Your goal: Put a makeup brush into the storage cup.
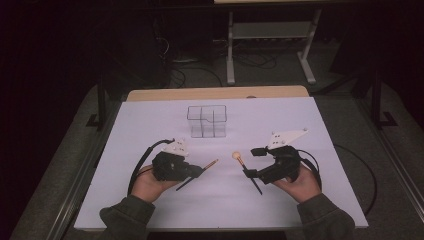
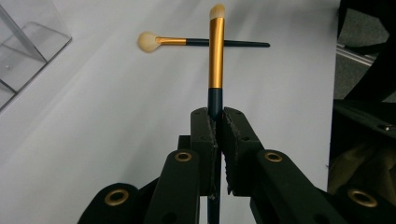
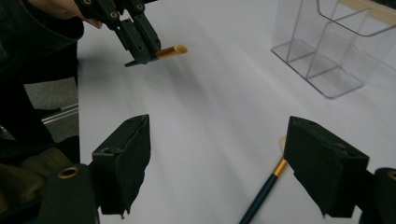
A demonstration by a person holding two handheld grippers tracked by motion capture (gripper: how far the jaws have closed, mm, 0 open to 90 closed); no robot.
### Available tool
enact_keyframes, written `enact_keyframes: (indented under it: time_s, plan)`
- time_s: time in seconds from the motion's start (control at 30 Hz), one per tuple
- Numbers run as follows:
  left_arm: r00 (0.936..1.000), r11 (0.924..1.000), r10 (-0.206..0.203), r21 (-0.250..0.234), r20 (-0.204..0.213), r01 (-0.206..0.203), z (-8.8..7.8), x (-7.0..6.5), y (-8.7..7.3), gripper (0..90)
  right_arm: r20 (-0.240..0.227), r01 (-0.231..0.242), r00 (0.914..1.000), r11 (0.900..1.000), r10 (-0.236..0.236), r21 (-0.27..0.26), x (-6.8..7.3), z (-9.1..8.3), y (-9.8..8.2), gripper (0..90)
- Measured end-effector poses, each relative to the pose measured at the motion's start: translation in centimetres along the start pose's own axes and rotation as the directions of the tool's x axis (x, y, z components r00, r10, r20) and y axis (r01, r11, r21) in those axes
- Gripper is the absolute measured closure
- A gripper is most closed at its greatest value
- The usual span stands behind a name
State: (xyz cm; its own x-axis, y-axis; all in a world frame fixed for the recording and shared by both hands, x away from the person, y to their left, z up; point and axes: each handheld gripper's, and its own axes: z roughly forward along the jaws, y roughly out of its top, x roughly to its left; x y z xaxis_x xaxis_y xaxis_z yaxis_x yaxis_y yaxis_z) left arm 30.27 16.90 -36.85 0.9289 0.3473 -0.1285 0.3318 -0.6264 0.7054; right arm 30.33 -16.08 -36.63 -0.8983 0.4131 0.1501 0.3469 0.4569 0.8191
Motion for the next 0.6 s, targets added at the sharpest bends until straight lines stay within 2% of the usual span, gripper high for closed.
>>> enact_keyframes:
  time_s: [0.3,0.4,0.6]
  plan:
    - [0.9994,0.9991,0.017,-0.039,0.032,-0.015,-0.3,-0.5,-0.2,83.3,-0.054,0.034,0.998,0.999,-0.034,0.011,0.6,1.4,1.6,24.9]
    - [0.999,0.9986,0.026,-0.047,0.037,-0.024,-0.3,-0.6,-0.3,83.3,-0.087,0.042,0.9953,0.999,-0.041,0.017,0.9,2.1,2.1,26.6]
    - [0.9975,0.9979,0.05,-0.043,0.05,-0.048,-0.2,-0.6,-0.4,83.3,-0.129,0.053,0.9904,0.998,-0.048,0.035,1.1,3.5,2.8,29.5]
